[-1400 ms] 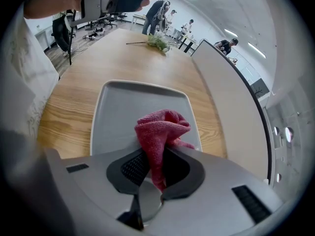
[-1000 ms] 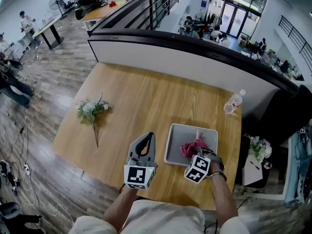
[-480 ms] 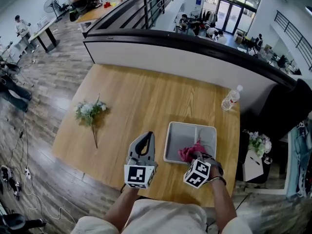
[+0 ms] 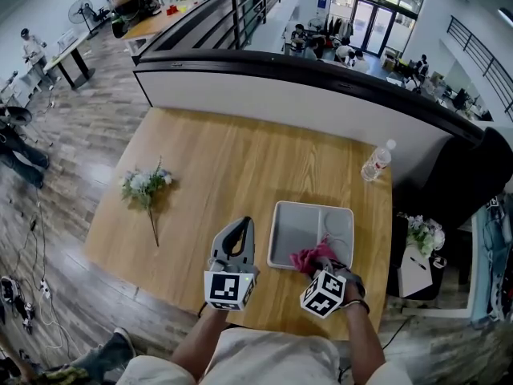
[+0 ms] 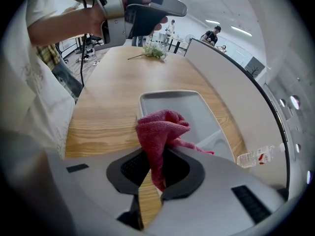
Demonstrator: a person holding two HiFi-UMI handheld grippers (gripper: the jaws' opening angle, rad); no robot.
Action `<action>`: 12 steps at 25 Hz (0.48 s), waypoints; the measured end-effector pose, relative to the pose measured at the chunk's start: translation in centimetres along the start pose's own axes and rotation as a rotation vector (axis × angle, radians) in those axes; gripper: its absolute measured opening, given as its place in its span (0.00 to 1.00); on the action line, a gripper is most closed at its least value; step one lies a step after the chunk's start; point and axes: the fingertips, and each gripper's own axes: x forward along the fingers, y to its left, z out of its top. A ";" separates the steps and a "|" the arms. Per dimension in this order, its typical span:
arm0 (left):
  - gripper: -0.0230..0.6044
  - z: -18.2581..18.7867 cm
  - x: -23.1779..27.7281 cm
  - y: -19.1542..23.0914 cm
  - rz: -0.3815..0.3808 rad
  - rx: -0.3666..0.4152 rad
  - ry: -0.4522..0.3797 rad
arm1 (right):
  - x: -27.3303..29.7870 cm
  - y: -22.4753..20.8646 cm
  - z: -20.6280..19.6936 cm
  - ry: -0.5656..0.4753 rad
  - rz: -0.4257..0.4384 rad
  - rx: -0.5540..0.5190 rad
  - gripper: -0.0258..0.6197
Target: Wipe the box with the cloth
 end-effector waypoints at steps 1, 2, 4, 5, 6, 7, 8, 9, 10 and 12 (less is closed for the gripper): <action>0.06 -0.1 0.0 0.0 0.000 -0.001 0.001 | -0.1 0.1 0.0 -0.003 -0.001 0.004 0.16; 0.06 -0.1 0.0 0.0 -0.001 -0.001 0.002 | -0.2 0.3 0.0 -0.006 0.002 0.011 0.16; 0.06 -0.2 0.0 0.0 -0.002 -0.002 0.003 | -0.5 0.6 0.0 -0.013 0.015 0.025 0.16; 0.06 -0.2 0.0 0.0 -0.003 -0.003 0.003 | -0.7 0.9 0.0 -0.018 0.026 0.033 0.16; 0.06 -0.2 0.1 0.0 -0.004 -0.004 0.003 | -0.8 1.2 0.0 -0.024 0.038 0.041 0.16; 0.06 -0.2 0.1 0.0 -0.005 -0.005 0.003 | -0.9 1.4 0.1 -0.033 0.047 0.049 0.16; 0.06 -0.2 0.2 0.0 -0.006 -0.005 0.004 | -0.9 1.5 0.1 -0.042 0.050 0.057 0.16; 0.06 -0.2 0.3 0.0 -0.007 -0.006 0.004 | -0.9 1.6 0.1 -0.049 0.050 0.063 0.16; 0.06 -0.3 0.4 -0.1 -0.009 -0.007 0.005 | -0.9 1.6 0.2 -0.052 0.047 0.066 0.16; 0.06 -0.3 0.4 -0.2 -0.015 -0.008 0.007 | -0.9 1.6 0.2 -0.053 0.039 0.063 0.16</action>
